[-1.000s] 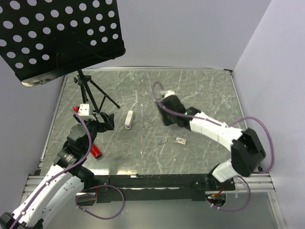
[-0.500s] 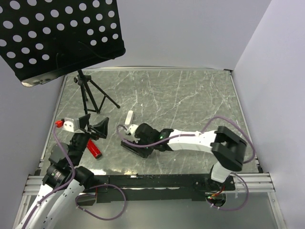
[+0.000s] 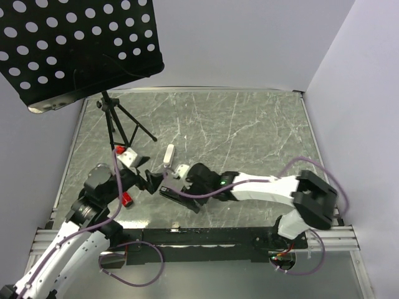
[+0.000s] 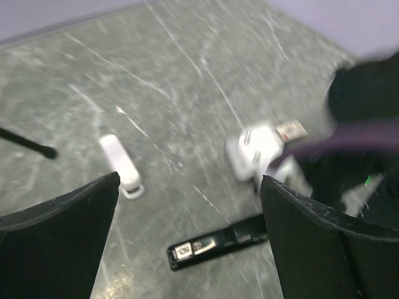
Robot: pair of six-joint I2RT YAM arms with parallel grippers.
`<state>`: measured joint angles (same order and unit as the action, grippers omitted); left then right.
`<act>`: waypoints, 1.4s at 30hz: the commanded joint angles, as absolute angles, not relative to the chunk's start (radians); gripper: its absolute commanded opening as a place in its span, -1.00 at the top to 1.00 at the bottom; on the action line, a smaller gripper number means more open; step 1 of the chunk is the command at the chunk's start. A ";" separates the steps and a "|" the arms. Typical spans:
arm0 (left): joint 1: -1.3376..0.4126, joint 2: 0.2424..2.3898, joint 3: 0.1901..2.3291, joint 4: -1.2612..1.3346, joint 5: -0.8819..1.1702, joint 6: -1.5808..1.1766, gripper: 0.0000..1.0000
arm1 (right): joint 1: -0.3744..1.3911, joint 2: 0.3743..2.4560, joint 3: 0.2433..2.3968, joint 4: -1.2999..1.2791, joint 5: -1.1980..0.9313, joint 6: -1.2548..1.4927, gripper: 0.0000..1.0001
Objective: Load the staples into the stapler
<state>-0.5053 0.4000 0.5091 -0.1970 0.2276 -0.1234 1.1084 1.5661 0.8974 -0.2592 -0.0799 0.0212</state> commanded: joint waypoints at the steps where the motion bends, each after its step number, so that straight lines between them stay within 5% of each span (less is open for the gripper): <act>1: -0.508 0.478 0.549 -0.164 0.467 -0.011 -0.99 | 1.060 1.326 0.832 -0.199 -0.025 0.102 -0.78; 11: -0.540 0.747 0.638 -0.270 0.699 0.227 -0.99 | 0.851 0.820 0.536 -0.123 0.046 0.330 -0.99; 18: -0.768 0.908 0.687 -0.318 0.548 0.366 -0.99 | 0.838 0.583 0.431 -0.124 0.172 0.456 -0.99; 28: -0.850 1.106 0.741 -0.328 0.499 0.489 -0.98 | 0.839 0.552 0.422 -0.120 0.129 0.463 -0.99; 42: -0.896 1.351 0.822 -0.417 0.448 0.607 -0.65 | 0.836 0.577 0.423 -0.115 0.141 0.462 -0.99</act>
